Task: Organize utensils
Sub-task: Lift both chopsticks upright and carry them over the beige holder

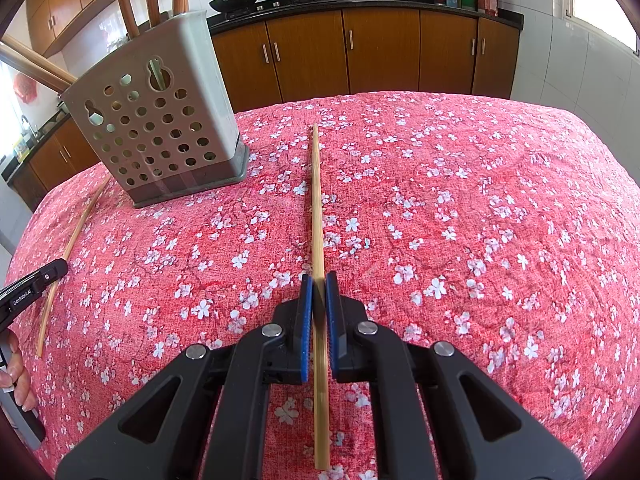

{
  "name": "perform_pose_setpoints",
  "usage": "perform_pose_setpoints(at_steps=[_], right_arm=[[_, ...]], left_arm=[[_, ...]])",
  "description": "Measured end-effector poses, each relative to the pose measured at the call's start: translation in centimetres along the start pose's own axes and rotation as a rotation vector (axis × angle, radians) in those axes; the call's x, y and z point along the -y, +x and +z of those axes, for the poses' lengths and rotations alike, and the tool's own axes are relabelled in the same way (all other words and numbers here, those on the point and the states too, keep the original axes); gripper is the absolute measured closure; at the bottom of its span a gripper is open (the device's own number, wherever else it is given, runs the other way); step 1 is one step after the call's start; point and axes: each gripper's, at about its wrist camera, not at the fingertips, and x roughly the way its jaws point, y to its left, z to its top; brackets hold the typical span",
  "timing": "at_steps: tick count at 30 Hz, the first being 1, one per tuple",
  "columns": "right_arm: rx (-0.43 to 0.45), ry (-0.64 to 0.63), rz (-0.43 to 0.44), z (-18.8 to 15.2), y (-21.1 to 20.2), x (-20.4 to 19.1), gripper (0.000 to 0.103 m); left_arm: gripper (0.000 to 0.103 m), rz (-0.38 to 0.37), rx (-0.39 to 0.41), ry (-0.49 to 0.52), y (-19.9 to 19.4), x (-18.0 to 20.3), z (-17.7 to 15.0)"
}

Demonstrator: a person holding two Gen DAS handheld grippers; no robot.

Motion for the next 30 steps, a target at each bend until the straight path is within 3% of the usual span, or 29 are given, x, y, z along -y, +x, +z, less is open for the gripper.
perform_pose_setpoints(at_steps=[17,30], right_arm=[[0.02,0.001,0.013,-1.0,-2.2,0.4,0.096],[0.314,0.012,0.015,4.4,-11.6,0.9,0.096]], left_arm=[[0.094,0.024,-0.004,0.09,-3.6,0.5,-2.5],[0.095,-0.055,0.296,0.047,-14.8,0.4,3.4]])
